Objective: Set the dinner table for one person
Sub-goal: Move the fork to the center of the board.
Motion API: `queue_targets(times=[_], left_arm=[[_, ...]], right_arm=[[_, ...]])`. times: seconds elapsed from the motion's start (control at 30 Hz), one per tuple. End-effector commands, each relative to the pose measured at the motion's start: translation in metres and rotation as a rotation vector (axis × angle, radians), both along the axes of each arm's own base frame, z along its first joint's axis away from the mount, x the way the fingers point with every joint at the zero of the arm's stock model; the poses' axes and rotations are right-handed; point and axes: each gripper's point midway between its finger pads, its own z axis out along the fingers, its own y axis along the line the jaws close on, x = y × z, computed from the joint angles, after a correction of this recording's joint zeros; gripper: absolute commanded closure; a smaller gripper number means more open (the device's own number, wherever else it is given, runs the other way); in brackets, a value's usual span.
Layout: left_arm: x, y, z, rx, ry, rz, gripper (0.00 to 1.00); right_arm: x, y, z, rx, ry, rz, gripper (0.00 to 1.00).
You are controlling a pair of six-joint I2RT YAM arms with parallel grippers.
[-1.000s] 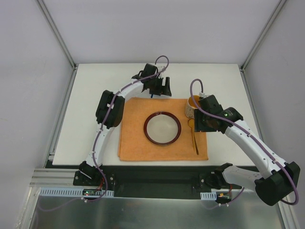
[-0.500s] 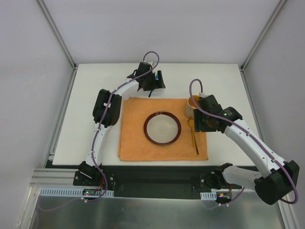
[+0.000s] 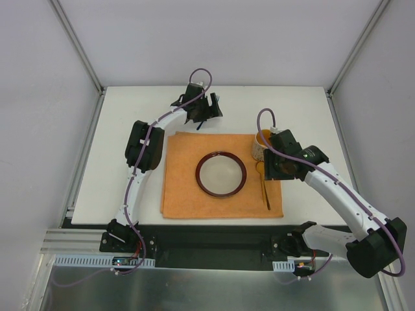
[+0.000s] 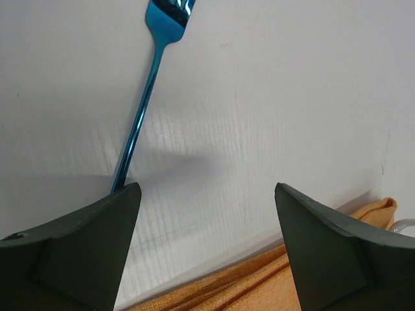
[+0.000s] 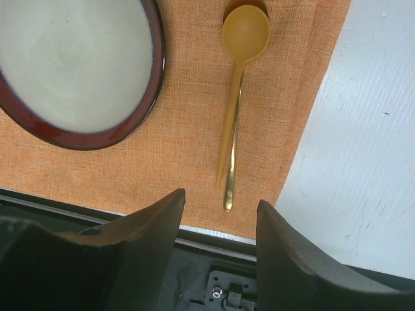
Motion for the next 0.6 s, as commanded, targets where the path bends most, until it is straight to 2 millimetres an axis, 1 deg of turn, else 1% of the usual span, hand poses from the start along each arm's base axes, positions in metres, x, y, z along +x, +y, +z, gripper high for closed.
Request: queue_targets(times=[0.0, 0.07, 0.13, 0.17, 0.23, 0.27, 0.3, 0.33, 0.37, 0.4, 0.43, 0.47, 0.53, 0.57], left_arm=[[-0.010, -0.018, 0.026, -0.083, -0.016, -0.103, 0.14], [-0.012, -0.026, 0.039, -0.110, -0.042, -0.147, 0.14], [-0.021, -0.037, 0.049, -0.132, -0.055, -0.200, 0.14], [-0.023, -0.040, 0.057, -0.133, -0.074, -0.221, 0.14], [-0.027, -0.044, 0.063, -0.123, -0.096, -0.240, 0.14], [-0.027, -0.043, 0.072, -0.108, -0.127, -0.248, 0.14], [-0.027, -0.042, 0.074, -0.089, -0.141, -0.245, 0.13], [-0.024, -0.035, 0.073, -0.050, -0.156, -0.214, 0.13], [-0.021, -0.029, 0.080, -0.001, -0.203, -0.214, 0.12], [-0.019, -0.024, 0.081, 0.036, -0.226, -0.207, 0.12], [-0.019, -0.018, 0.080, 0.072, -0.236, -0.205, 0.12], [-0.015, -0.010, 0.082, 0.134, -0.275, -0.208, 0.12], [-0.014, -0.003, 0.083, 0.188, -0.294, -0.218, 0.12], [-0.012, 0.002, 0.088, 0.228, -0.322, -0.226, 0.12]], right_arm=[[0.000, -0.004, 0.002, -0.010, -0.013, 0.001, 0.48], [0.001, -0.003, 0.000, -0.010, -0.011, 0.000, 0.48], [0.003, -0.002, 0.000, -0.007, -0.013, 0.002, 0.48], [0.003, -0.001, -0.001, -0.003, -0.010, 0.003, 0.48], [0.004, 0.000, -0.001, -0.003, -0.010, 0.003, 0.49], [0.004, 0.000, -0.001, -0.003, -0.010, 0.000, 0.49], [0.004, 0.000, -0.001, -0.002, -0.008, 0.000, 0.48], [0.003, 0.000, -0.002, -0.002, -0.006, -0.002, 0.48], [0.003, 0.000, -0.002, -0.001, -0.007, -0.001, 0.49], [0.002, -0.001, -0.002, -0.003, -0.007, -0.003, 0.48], [0.000, -0.001, -0.003, -0.003, 0.000, -0.005, 0.49], [0.000, -0.002, -0.003, -0.002, 0.000, -0.006, 0.49], [-0.002, -0.003, -0.004, -0.005, 0.005, -0.006, 0.49], [-0.003, -0.003, -0.004, -0.007, 0.007, -0.006, 0.48]])
